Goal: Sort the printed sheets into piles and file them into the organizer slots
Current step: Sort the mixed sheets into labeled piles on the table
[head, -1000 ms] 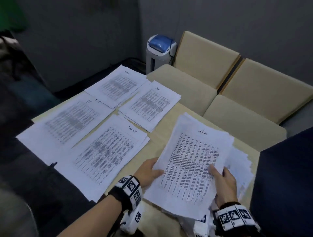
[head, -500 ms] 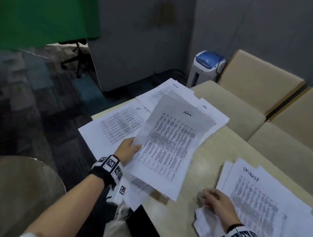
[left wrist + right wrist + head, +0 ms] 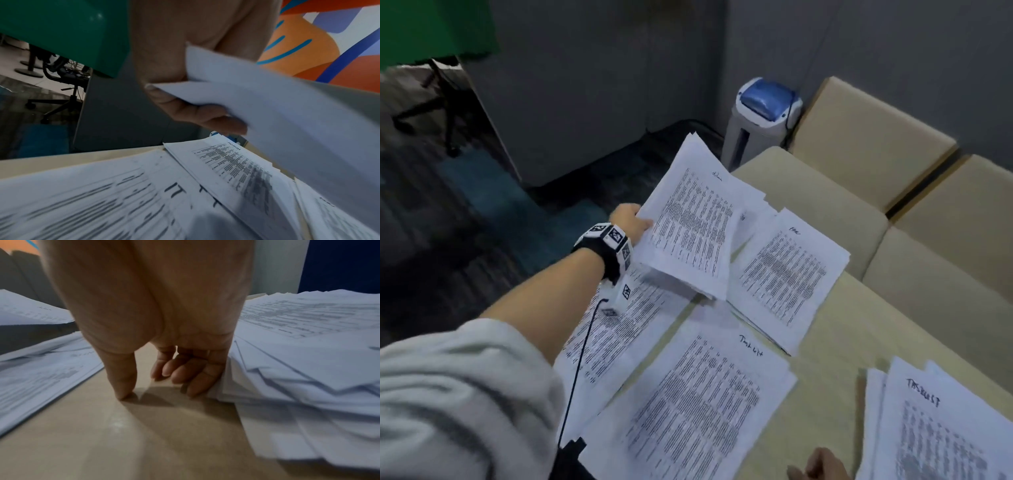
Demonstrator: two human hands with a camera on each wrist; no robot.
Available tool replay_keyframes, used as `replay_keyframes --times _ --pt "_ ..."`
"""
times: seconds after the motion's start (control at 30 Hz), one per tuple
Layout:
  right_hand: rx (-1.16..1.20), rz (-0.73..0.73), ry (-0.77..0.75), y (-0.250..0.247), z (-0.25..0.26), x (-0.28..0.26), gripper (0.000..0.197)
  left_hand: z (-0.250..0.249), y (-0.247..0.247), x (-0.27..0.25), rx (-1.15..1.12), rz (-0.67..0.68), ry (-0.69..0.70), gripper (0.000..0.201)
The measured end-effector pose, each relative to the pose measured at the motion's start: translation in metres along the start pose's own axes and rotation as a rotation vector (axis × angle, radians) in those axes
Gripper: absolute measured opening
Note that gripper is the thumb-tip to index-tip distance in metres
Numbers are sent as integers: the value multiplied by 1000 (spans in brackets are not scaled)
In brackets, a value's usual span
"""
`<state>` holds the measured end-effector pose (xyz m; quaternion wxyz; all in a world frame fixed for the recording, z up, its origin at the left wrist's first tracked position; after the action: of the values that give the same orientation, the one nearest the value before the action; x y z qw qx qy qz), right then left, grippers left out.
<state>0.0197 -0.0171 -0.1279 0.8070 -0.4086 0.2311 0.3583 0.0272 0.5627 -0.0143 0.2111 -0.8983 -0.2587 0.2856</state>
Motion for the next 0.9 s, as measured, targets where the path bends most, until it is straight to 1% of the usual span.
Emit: replay_keyframes --times 0.07,0.1,0.13,0.2,0.27,0.3,0.37,0.43,0.5,0.57,0.6,0.63,0.67,0.7,0.73,0.77,0.83,0.9 --pt "-42 -56 59 0 -9 5 49 -8 2 32 53 11 10 17" --pt "-84 -130 58 -4 -7 8 46 -12 4 46 86 19 15 19" --pt "-44 -179 25 -6 -6 9 46 -16 6 57 136 29 20 21" --pt "19 -132 -76 4 9 6 52 -27 12 74 268 38 35 23" --pt "28 -151 -51 1 2 0 52 -35 18 84 372 36 45 29" --pt "13 -136 -45 0 0 -5 52 -39 21 86 427 20 37 37" --pt "-6 -145 -29 -5 -8 -8 52 -47 23 79 513 -77 18 51" --pt "-59 -156 -17 -9 -7 -9 51 -60 27 63 508 -174 62 49" --pt "-80 -137 6 -9 -2 -10 50 -78 39 41 435 -186 155 40" --pt "-49 -91 81 -11 1 -12 41 -99 60 13 325 -124 252 30" --pt "-9 -34 126 -12 2 -14 36 -111 74 -4 288 -80 302 24" --pt "93 29 161 -12 1 -16 31 -124 92 -21 273 -27 360 20" --pt "247 84 188 -14 0 -20 27 -137 113 -40 283 42 421 17" --pt "447 98 186 -18 3 -26 24 -150 133 -62 301 121 477 16" --pt "625 59 162 -27 7 -31 21 -158 152 -83 327 210 516 16" --pt "731 -45 116 -47 4 -41 18 -169 175 -108 357 303 554 16" --pt "751 -235 44 -89 -7 -60 12 -180 211 -152 384 445 591 19" --pt "672 -385 18 -132 -38 -80 7 -188 245 -193 338 521 601 19"
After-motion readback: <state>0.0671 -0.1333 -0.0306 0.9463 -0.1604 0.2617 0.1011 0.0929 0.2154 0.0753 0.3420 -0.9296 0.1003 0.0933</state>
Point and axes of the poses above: each hand's wrist, its own x-axis towards the middle knuckle, its own y-axis out of the palm, z = x × y, the point moved 8 cm from there along x, towards the middle knuckle, and after that the axes turned 13 degrees about z, right-handed, at the moved point
